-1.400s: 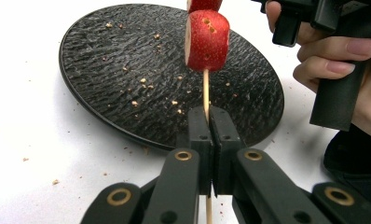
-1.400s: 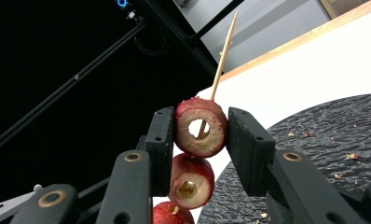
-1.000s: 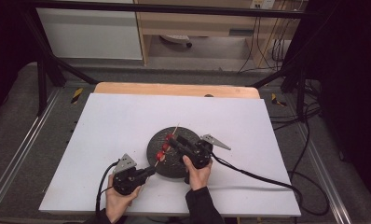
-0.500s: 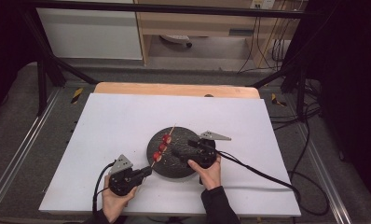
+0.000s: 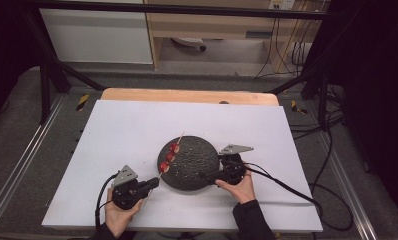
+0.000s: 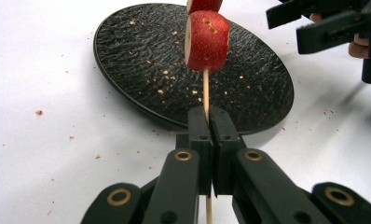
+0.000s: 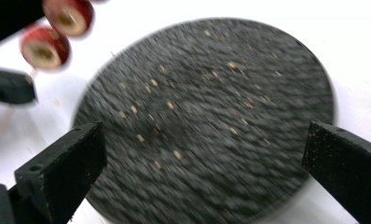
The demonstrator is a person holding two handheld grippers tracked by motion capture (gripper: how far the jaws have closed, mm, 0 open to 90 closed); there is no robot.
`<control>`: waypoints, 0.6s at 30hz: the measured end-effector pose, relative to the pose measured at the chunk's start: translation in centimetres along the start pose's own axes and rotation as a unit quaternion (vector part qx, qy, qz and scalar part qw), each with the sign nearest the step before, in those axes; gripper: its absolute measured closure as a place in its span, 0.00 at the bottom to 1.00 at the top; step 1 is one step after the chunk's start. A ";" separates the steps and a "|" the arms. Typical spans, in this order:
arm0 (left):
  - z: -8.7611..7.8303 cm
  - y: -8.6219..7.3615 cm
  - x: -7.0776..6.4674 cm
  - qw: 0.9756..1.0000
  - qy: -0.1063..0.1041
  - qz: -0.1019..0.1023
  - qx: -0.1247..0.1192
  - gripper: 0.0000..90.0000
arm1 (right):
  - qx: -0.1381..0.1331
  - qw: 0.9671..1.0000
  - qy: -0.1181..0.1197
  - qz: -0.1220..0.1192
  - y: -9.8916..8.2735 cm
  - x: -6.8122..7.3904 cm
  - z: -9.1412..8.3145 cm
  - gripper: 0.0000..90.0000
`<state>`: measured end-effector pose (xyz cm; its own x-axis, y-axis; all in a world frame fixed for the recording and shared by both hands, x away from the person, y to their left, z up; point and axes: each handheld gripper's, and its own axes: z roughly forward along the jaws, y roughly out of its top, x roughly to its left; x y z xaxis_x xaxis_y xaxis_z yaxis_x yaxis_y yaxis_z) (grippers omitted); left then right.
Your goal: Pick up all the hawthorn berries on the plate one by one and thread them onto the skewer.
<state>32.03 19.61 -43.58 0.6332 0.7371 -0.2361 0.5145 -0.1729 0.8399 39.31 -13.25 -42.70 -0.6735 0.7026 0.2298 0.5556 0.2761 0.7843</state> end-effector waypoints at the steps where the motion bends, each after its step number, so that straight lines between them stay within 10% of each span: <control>1: 0.0 0.0 0.0 1.000 0.000 0.001 0.000 0.98 | 0.003 1.000 -0.003 -0.004 -0.1 -0.1 -0.2 0.01; 18: 0.5 1.3 0.1 0.999 0.011 0.011 0.047 0.98 | 0.002 1.000 -0.005 -0.006 -4.6 -4.9 -5.3 0.01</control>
<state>33.03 19.10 -42.76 0.6330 0.7461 -0.2066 0.5536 -0.2497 0.7945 37.48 -21.44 -44.39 -0.6743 0.7065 0.2148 0.5496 0.2859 0.7850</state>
